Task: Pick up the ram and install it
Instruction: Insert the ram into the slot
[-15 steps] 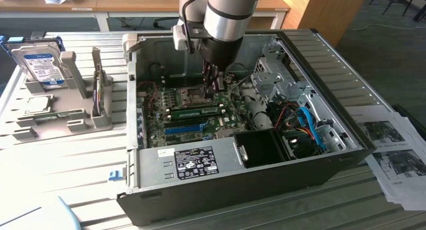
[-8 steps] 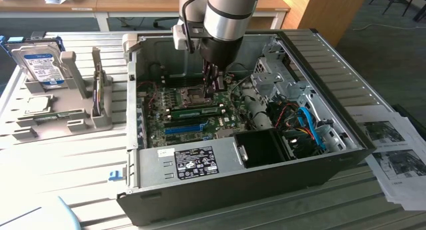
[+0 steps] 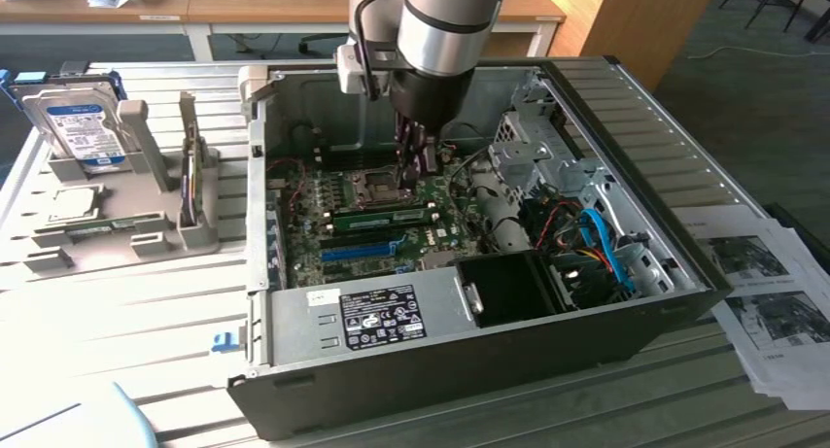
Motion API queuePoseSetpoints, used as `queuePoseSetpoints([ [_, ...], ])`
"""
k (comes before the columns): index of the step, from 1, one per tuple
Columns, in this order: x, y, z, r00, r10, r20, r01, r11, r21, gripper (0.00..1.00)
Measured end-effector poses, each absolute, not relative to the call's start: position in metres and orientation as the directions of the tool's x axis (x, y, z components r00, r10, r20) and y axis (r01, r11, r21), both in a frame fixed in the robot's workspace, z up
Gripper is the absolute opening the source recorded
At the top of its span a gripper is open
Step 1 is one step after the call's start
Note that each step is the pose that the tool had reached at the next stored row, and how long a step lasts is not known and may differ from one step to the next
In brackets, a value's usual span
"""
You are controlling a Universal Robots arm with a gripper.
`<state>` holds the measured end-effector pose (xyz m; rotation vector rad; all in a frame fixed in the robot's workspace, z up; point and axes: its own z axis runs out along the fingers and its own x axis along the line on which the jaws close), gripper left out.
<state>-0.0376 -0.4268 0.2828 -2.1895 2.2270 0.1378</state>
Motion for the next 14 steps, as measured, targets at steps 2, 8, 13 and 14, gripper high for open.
queuePoseSetpoints([
  [2,-0.038,-0.427,0.285,-0.019,-0.997,-0.073,-0.999,0.015,0.052,0.18],
  [8,-0.038,-0.427,0.292,-0.019,-0.997,-0.073,-0.999,0.015,0.052,0.18],
  [13,-0.038,-0.427,0.298,-0.019,-0.997,-0.073,-0.999,0.015,0.052,0.18],
  [14,-0.038,-0.427,0.3,-0.019,-0.997,-0.073,-0.999,0.015,0.052,0.18],
])
